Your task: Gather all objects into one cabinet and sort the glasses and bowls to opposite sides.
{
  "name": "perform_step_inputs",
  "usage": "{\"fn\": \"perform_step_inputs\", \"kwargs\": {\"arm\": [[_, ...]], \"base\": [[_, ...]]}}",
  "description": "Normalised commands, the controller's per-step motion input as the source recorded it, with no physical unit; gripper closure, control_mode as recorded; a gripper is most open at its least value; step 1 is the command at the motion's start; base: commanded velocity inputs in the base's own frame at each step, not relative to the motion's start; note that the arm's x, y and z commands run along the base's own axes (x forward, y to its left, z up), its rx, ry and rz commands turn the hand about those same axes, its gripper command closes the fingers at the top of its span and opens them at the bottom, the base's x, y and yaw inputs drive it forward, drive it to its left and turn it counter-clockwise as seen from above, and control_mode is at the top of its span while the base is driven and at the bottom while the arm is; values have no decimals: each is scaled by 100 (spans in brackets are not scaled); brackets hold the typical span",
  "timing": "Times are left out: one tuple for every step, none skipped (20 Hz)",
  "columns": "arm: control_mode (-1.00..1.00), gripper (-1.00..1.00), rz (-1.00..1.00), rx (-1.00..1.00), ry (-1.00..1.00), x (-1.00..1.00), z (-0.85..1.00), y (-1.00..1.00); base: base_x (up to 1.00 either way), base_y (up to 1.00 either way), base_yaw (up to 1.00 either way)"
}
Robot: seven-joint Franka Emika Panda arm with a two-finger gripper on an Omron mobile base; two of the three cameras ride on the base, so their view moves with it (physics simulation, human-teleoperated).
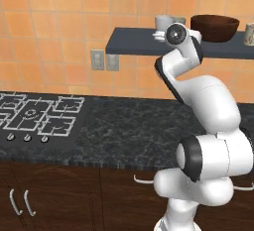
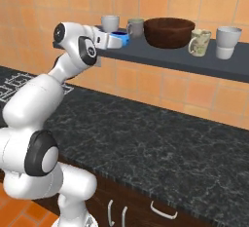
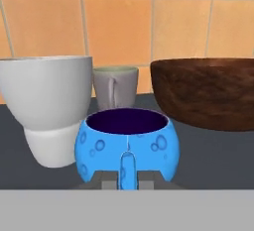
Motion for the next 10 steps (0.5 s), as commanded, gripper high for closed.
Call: {"fn": "perform_step_inputs", "kwargs": {"arm": [[-100,100,0,0,0,35,-7,0],[-100,100,0,0,0,32,-9,0],[-100,100,0,0,0,33,-9,0],[-100,100,0,0,0,35,-11,0],[-100,100,0,0,0,35,-14,0],[-100,100,0,0,0,36,-15,0],[-100,100,0,0,0,36,-16,0],[-100,100,0,0,0,38,-17,0],[-100,-100,0,0,0,41,-19,0],[-100,-100,0,-1,0,43,-20,4]], "base": [[0,0,0],[0,0,0],[0,0,0],[0,0,0],[0,0,0],[0,0,0],[0,0,0],[0,0,0],[0,0,0],[0,0,0]]}}
